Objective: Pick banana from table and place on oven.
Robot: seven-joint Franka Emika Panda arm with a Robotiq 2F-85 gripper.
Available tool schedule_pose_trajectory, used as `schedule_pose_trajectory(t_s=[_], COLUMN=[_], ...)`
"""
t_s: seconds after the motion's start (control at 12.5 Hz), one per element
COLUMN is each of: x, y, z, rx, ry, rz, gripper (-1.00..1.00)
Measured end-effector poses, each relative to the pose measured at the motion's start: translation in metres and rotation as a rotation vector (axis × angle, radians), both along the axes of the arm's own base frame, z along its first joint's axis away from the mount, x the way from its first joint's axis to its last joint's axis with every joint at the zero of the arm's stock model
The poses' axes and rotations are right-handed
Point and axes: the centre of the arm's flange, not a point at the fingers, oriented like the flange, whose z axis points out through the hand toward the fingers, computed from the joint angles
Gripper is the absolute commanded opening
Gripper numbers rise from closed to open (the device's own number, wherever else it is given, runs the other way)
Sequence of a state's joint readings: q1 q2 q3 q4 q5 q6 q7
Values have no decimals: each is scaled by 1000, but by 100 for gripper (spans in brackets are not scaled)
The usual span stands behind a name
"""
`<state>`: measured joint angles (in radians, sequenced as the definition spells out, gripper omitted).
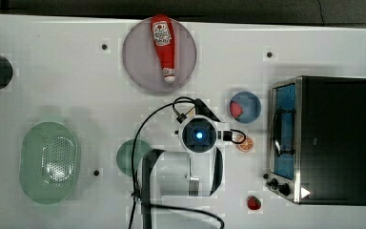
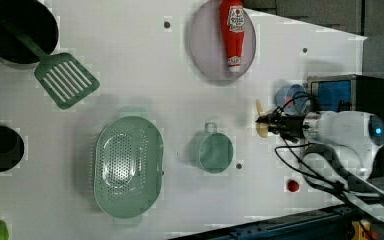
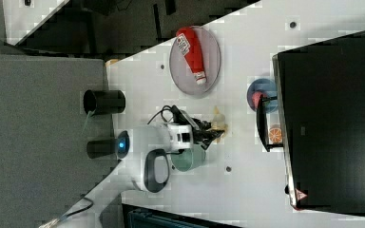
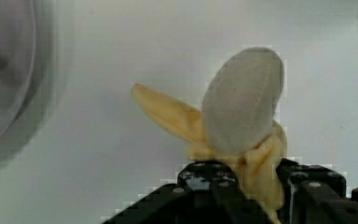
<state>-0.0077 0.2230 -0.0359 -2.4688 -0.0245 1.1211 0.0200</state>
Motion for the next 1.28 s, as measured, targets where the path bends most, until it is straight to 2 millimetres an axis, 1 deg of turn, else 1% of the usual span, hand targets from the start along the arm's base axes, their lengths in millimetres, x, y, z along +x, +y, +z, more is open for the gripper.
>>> schedule_pose_trajectory(t_s=[0.08, 0.16, 0.24, 0.32, 0.48, 0.56, 0.64, 0.72, 0.8, 0.88, 0.96, 1.04, 1.12, 1.2, 1.28], x=[1, 1, 3, 6, 14, 15, 8, -2, -7, -9, -11, -12, -9, -6, -4], y=[0, 1, 0, -2, -2, -5, -14, -23, -37, -57, -83, -114, -151, -188, -225], z=[24, 56, 97, 142, 241, 288, 326, 358, 382, 399, 406, 401, 391, 372, 344], rx=[0, 3, 0, 3, 20, 21, 18, 19, 36, 41, 45, 28, -8, -18, -37], ry=[9, 29, 39, 31, -20, -47, -55, -72, -103, -121, -137, -133, -123, -100, -68], rz=[-1, -5, -4, -9, -19, -25, -38, -52, -70, -98, -140, -164, -174, -183, -177], gripper=[-43, -43, -43, -43, -43, -43, -43, -43, -43, -43, -43, -43, -43, -43, -43])
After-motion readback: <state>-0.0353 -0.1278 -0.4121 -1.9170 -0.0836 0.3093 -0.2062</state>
